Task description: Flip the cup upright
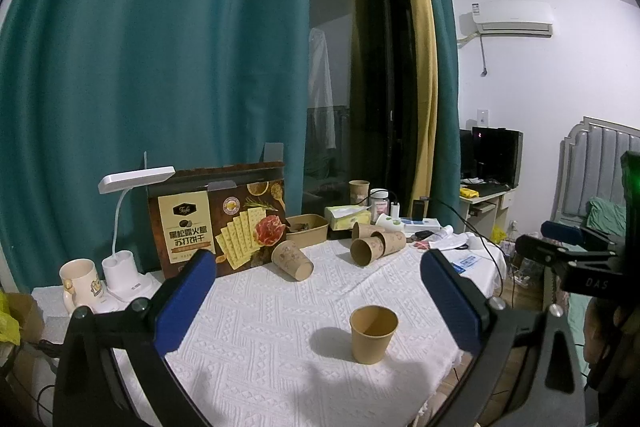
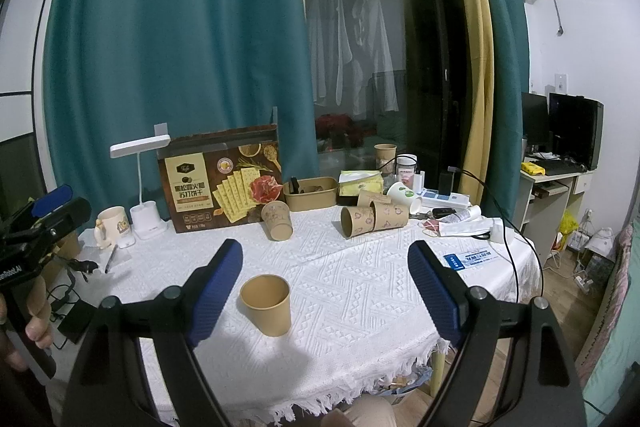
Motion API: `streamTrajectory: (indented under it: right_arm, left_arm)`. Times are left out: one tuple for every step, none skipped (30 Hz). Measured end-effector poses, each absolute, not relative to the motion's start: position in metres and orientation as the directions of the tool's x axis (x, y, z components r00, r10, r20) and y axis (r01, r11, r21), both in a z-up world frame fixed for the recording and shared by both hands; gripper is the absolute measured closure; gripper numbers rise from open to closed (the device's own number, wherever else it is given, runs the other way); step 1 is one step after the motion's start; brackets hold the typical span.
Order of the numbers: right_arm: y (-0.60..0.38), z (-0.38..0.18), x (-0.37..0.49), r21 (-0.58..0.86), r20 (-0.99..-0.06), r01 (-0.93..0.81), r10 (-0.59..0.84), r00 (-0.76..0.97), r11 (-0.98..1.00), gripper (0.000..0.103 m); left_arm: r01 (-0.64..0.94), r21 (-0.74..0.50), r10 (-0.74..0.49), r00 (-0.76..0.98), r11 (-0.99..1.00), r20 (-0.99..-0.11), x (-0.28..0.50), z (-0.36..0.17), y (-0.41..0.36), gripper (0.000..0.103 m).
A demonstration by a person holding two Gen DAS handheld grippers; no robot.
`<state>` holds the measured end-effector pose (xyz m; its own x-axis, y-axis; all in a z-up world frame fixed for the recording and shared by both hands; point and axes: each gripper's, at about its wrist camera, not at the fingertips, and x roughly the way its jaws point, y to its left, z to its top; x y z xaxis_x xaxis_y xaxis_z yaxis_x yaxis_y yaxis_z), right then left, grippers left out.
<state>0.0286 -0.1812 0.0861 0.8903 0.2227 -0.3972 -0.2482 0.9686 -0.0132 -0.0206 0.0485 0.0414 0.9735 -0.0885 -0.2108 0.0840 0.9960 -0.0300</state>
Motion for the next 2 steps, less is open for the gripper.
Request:
streamTrajectory:
  right_arm:
    - [-0.182, 0.0861, 0.0283, -0.013, -0.398, -0.25, 0.224, 0.889, 0.968, 0.02]
    - [-0.1816, 0.0859, 0.0285, -0.013, -0.398, -0.25, 0.224, 0.889, 0.968, 0.02]
  left_arm:
    - [0.085, -0.029, -0.089, 0.973, 0.996, -0.211, -0.0206, 0.0419, 0.0483, 0.001]
    - [0.085, -0.03, -0.089, 0.973, 0.996, -0.212, -0.0207, 0.042, 0.0477, 0.001]
